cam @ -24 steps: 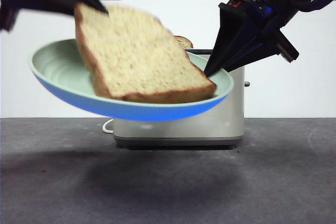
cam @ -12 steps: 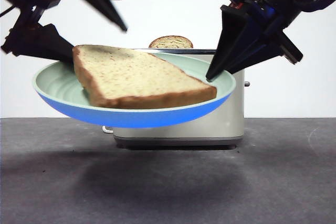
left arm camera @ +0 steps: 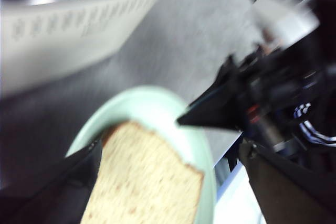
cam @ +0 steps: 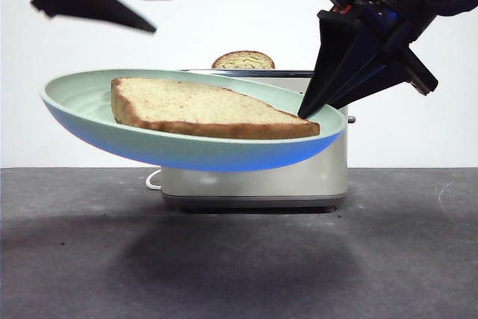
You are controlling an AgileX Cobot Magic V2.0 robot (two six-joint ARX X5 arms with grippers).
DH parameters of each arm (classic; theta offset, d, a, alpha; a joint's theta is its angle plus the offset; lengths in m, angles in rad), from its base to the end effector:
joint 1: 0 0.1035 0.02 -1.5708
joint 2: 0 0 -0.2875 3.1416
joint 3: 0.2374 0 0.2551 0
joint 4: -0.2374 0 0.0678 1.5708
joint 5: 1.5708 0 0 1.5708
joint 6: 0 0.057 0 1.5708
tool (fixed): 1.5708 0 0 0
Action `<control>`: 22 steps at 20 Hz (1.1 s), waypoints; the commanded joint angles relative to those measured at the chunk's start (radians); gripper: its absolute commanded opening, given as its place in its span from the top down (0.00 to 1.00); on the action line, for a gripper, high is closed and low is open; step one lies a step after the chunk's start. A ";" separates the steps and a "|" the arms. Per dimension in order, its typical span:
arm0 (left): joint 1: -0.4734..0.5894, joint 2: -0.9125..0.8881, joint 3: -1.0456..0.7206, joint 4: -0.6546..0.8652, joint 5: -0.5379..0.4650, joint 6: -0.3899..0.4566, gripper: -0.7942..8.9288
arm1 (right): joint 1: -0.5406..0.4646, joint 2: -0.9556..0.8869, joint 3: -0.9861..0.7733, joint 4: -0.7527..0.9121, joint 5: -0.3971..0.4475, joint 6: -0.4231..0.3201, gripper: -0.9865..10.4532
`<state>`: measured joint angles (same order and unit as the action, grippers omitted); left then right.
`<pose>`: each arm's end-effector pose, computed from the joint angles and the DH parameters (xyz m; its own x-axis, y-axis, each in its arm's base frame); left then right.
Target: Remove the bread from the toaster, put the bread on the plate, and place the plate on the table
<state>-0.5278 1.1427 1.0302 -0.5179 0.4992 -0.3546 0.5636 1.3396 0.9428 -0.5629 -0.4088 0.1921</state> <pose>0.2013 -0.1490 0.3274 0.3716 -0.7708 -0.5175 0.5511 0.6317 -0.5451 0.2203 0.1660 0.2445 0.2327 0.6173 -0.7515 -0.5383 0.7253 0.4291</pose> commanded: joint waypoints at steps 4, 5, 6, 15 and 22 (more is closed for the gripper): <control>0.013 -0.066 0.140 -0.221 -0.183 0.152 0.50 | 0.000 0.001 0.000 0.008 -0.007 0.011 0.93; 0.013 -0.079 0.166 -0.279 -0.220 0.177 0.59 | 0.000 0.001 0.000 0.009 -0.004 0.014 0.93; 0.013 -0.095 0.184 -0.324 -0.262 0.188 0.71 | 0.000 0.001 0.000 0.010 -0.003 0.019 0.93; 0.012 -0.254 0.189 -0.472 -0.584 0.290 0.93 | -0.001 0.014 0.000 0.035 0.074 0.099 0.93; 0.010 -0.276 0.189 -0.474 -0.572 0.330 0.93 | -0.004 0.169 0.000 0.086 0.092 0.152 0.93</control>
<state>-0.5175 0.8684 1.2213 -0.9936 -0.0753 -0.0463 0.5606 1.5059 0.9428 -0.4900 -0.3119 0.3191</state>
